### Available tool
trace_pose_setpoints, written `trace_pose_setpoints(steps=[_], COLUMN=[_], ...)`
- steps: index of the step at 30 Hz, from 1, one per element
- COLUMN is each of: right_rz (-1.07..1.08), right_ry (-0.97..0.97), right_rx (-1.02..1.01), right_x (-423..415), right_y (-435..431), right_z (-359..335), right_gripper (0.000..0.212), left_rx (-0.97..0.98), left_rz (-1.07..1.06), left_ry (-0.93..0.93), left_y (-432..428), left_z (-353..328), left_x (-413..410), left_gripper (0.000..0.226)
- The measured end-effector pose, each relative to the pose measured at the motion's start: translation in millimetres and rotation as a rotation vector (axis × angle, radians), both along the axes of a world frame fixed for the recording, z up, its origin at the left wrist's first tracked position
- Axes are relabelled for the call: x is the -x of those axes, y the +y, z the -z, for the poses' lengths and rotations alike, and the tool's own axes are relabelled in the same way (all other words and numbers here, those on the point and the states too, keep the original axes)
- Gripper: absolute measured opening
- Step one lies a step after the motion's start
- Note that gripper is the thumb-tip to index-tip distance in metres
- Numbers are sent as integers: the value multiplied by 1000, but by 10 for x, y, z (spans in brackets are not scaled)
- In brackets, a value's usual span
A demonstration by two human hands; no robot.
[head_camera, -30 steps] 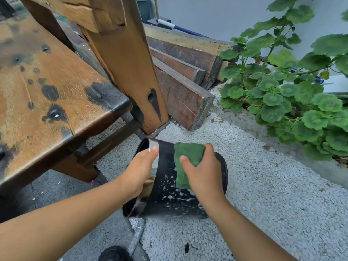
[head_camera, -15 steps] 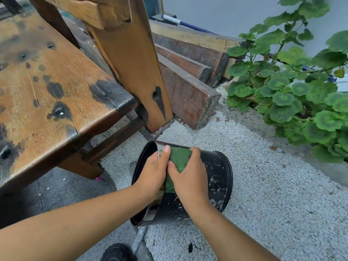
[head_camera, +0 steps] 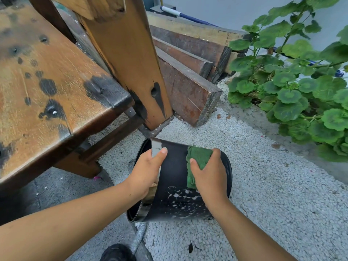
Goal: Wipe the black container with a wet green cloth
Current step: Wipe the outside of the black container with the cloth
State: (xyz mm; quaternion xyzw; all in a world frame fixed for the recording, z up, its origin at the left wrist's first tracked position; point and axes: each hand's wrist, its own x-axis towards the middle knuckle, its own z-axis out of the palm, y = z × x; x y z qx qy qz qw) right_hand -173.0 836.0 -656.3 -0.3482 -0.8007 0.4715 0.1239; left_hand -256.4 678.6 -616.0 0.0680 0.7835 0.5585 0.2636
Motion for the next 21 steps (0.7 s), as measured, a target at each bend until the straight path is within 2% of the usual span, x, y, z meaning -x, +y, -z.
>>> trace_pose_setpoints(steps=[9,15,18,21], right_rz=[76,93,103,106], right_ry=[-135,-159,-167,-176], right_rx=[-52,-49,-32,-23], right_x=[-81,-114,-110,-101], right_y=[271,339,363,383], right_z=[215,231,214,194], right_gripper=[35,35,36,34], left_rx=[3,49,78,43], left_rz=[-31,0,22,51], left_ry=[-52,-114,-101,-259], left_y=[-96,-55,-14,-103], left_z=[19,-51,-126,-111], left_x=[180,238,266,256], left_gripper=[31,35,29,18])
